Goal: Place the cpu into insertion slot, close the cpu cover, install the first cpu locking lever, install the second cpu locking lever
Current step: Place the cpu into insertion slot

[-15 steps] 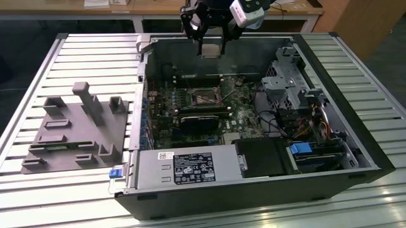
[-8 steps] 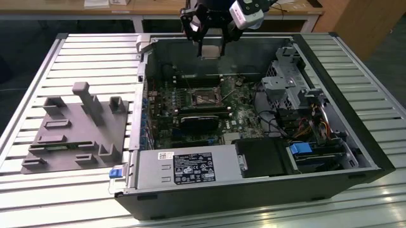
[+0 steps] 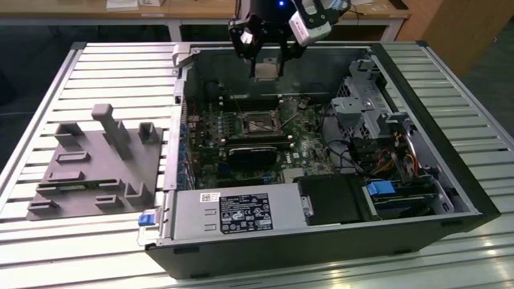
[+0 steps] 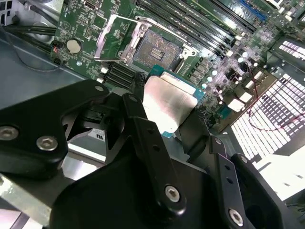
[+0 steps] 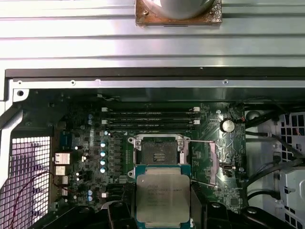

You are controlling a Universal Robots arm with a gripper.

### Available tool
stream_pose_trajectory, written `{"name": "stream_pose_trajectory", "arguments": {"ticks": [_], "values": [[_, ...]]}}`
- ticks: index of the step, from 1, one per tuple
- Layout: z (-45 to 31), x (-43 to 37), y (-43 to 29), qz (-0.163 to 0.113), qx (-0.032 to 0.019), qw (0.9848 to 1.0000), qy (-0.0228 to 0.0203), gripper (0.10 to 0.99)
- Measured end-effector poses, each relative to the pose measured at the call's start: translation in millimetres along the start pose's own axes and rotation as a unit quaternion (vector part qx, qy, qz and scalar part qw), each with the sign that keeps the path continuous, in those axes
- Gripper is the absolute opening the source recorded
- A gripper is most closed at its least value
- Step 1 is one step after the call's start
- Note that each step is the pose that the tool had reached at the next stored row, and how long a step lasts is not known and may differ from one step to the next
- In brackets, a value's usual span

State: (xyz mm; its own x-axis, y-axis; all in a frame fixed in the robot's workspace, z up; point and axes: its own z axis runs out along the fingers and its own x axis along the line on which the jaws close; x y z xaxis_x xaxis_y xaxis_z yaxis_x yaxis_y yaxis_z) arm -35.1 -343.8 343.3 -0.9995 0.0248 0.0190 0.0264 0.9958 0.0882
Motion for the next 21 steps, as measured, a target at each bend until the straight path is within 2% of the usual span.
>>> {"name": "stream_pose_trajectory", "arguments": {"ticks": [11,16,21], "values": [[18.9,-0.4,-1.4,0.0,0.0011,1.0,-0.0004,0.541],[27.9,-0.5,-1.2,0.0,0.0038,1.0,-0.001,0.541],[36.3,-0.5,2.1,0.0,0.0088,1.0,-0.0015,0.541]]}}
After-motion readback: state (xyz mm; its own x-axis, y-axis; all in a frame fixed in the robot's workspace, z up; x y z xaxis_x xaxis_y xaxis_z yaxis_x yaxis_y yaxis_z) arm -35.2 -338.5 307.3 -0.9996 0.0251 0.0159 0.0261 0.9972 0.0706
